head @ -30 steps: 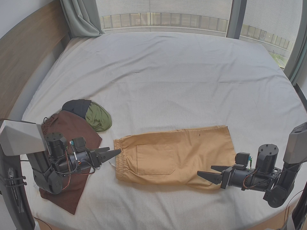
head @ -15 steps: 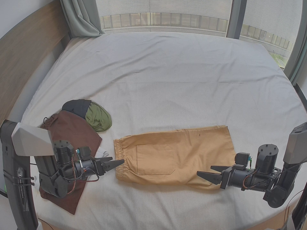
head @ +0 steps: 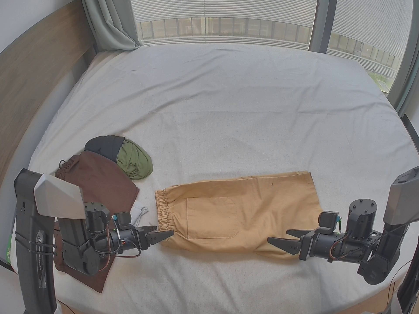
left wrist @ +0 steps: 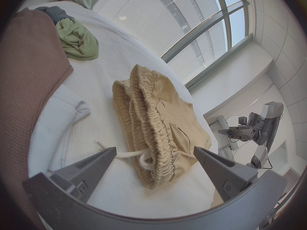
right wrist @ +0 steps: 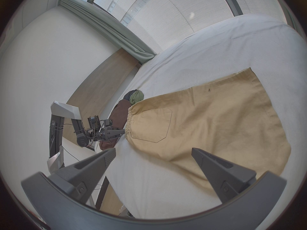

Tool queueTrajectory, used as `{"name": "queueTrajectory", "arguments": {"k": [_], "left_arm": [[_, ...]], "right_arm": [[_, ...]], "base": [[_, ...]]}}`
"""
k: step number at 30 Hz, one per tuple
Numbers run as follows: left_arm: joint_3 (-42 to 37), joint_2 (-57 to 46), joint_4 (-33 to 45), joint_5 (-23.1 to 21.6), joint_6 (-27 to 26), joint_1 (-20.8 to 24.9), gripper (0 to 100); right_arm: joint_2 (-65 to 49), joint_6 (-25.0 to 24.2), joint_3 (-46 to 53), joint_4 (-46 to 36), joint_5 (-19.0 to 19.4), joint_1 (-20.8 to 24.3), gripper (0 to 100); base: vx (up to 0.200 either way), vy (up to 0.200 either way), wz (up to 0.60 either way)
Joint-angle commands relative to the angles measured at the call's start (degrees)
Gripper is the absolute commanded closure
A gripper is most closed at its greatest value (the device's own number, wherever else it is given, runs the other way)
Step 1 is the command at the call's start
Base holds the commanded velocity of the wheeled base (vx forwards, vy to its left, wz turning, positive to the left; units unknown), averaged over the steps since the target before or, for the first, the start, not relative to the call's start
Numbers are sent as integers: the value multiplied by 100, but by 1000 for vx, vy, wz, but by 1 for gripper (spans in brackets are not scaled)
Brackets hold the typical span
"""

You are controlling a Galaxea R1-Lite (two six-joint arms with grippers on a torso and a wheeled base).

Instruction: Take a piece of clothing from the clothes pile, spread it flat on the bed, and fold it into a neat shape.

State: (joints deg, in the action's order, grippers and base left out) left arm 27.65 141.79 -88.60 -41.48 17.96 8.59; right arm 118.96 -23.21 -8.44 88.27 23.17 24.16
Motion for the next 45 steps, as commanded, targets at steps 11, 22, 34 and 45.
{"name": "queueTrajectory", "arguments": {"k": [11, 22, 34, 45], "left_arm": [[-84, 270, 1, 0, 59, 99, 0], [-524, 235, 1, -44, 59, 266, 0], [-119, 218, 1, 26, 955, 380, 0], [232, -11, -8, 668, 2379, 608, 0]], "right_arm": [[119, 1, 9, 6, 3, 10, 0], [251, 10, 9, 6, 3, 1, 0], [312, 18, 9, 6, 3, 10, 0], [321, 10, -9, 15, 3, -8, 0]], "base": [[0, 0, 0], [0, 0, 0], [0, 0, 0], [0, 0, 0]]}}
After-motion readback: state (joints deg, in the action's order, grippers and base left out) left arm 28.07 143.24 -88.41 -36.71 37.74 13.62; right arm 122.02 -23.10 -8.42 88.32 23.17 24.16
